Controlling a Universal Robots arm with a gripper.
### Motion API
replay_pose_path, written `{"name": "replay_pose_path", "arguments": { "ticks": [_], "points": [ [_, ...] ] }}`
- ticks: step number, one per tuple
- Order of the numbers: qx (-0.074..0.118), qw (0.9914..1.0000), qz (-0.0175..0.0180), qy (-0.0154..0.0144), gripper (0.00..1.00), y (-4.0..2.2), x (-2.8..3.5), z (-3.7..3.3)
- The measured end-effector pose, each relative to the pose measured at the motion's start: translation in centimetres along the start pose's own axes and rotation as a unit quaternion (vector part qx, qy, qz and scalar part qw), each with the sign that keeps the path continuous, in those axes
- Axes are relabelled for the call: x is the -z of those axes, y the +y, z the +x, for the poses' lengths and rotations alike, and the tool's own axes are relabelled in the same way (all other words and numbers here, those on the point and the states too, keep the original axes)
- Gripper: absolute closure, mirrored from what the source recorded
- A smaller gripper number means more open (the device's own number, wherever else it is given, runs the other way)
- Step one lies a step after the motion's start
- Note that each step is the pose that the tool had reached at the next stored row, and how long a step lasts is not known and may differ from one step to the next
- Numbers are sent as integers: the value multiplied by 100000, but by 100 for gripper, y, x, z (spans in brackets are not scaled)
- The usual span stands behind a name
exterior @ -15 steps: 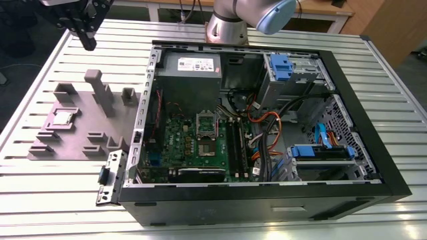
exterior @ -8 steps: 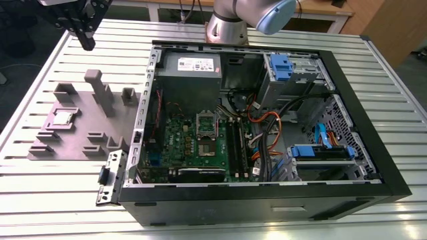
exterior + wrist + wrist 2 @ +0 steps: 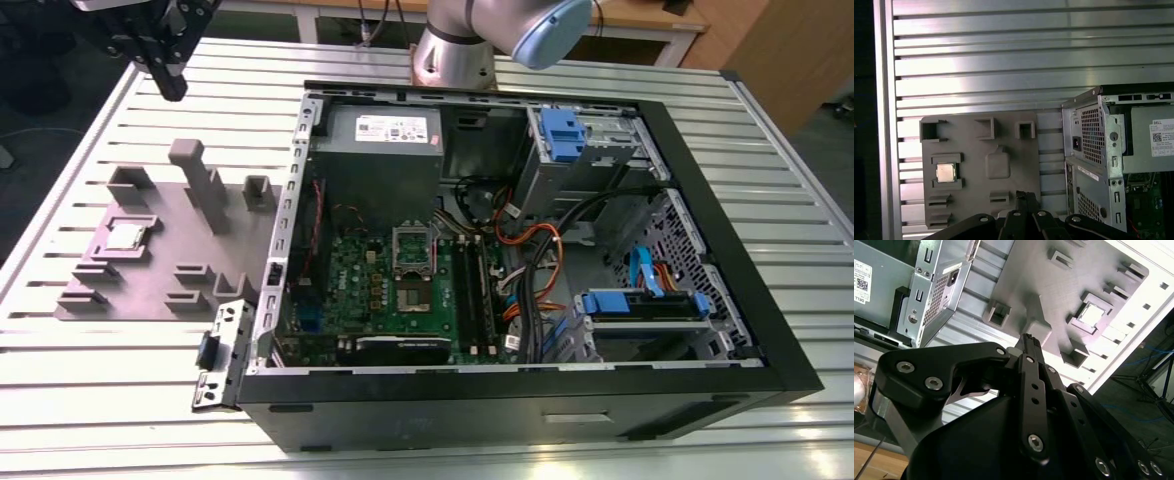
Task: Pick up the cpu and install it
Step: 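Reach for the cpu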
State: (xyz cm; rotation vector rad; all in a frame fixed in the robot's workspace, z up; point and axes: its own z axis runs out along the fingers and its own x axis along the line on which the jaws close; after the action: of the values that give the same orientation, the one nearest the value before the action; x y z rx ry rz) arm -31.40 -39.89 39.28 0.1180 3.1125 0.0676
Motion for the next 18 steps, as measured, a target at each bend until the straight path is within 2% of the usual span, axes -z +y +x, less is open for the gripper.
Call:
{"name": "replay_pose_path", "arguments": {
  "ticks": [6,13,18],
  "points": [
    [2,100000,0,-1,89,-1,0,8],
    [-1,100000,2,1,89,-7,1,86],
    [3,100000,-1,2,89,-9,1,115]
  ]
}}
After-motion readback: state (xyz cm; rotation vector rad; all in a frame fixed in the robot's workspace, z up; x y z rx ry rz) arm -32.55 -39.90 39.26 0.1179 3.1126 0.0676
